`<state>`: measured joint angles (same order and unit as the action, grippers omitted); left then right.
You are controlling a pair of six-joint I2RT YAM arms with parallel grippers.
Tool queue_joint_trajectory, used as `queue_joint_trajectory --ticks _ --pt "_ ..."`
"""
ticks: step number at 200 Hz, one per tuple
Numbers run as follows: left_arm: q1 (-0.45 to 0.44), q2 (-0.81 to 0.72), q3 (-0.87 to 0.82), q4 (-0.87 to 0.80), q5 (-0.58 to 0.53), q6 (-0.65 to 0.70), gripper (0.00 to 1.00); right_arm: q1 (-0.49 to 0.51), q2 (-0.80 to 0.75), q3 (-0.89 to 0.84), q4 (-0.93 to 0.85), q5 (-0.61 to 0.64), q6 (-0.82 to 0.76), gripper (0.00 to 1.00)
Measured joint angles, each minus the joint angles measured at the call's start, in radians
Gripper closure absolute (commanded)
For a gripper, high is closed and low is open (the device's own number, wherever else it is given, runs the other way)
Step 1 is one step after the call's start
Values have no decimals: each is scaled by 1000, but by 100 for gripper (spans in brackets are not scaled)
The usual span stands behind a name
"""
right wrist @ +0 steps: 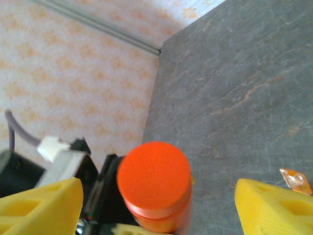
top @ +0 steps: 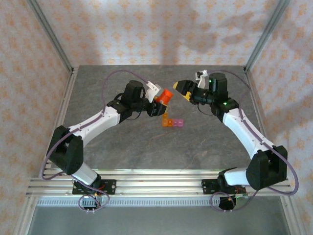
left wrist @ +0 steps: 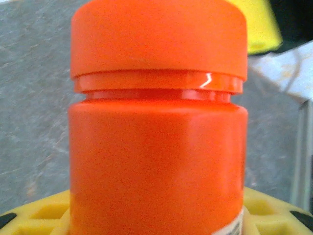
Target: Sort the pills into containers
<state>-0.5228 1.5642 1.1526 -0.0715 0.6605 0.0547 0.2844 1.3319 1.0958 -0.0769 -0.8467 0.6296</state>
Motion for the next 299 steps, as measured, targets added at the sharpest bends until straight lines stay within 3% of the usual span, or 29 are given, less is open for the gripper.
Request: queue_joint_trajectory --ticks 44,147,167,242,276,299 --pt "-60 0 1 -58 -123 102 100 12 2 2 -14 56 113 19" --pt "-67 0 27 -78 -172 131 100 115 70 1 -18 104 168 27" --pt "-67 0 27 -82 -172 130 100 121 74 -4 -5 107 175 32" --pt "-66 0 27 -97 -172 125 100 132 85 -24 26 115 175 65" --pt "-66 0 27 -97 -163 105 100 127 85 -24 25 115 133 70" --pt "-43 0 27 -86 -89 66 100 105 85 -26 41 68 86 70"
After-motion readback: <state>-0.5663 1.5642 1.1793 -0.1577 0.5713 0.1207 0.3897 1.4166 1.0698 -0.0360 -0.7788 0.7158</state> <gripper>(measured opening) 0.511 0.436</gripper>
